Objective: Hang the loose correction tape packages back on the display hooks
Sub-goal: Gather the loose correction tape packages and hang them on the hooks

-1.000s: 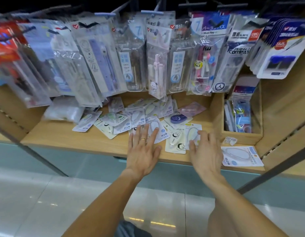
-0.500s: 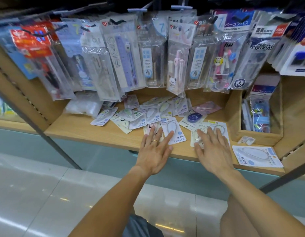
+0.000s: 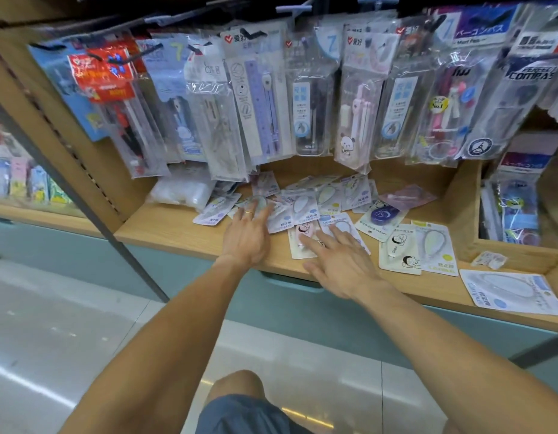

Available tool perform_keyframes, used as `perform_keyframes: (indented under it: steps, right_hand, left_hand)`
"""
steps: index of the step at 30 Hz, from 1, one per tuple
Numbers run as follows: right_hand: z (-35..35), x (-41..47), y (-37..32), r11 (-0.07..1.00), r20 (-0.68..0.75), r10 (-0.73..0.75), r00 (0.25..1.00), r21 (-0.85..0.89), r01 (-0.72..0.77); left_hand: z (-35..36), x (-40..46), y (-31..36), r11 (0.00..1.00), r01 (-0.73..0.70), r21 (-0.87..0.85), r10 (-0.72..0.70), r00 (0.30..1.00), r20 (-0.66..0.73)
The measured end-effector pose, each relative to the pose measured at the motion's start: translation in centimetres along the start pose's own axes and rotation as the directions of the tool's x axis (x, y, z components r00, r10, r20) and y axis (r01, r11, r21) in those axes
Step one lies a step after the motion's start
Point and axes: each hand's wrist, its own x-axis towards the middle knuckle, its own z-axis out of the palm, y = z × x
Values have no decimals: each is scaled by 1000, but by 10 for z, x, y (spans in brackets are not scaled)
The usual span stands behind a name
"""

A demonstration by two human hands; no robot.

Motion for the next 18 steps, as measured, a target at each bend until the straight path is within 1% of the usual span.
perform_keyframes:
  steps: [1,2,7,11,14,18]
  right_hand:
    - [2,-1,2,1000,-7,15,1000,-2,-15]
    - [3,-3,3,999,-16,34,999,3,-34]
    - [6,-11,3,994,-74,103,992,40,-101]
    - [5,-15,-3,986,-101,156,983,75,-149]
    - [8,-16,-10,978,-118,189,975,107,-176]
    - [15,-20,-12,977,-162,198,967,111,-181]
  left_hand:
    - [-1,3,-3,1000,13,-22,-13,1000,2]
    - [-1,4,-7,999,17,-39,-18,999,-29]
    - [-8,-4,-20,996,17,-88,-38,967,-250]
    - [-15,-17,-47,999,-1,-39,-15,913,-407]
    - [-13,-27,-75,1000,-10,16,17,895,-445]
    - [-6,-48,-92,982,-91,168,148,919,-366]
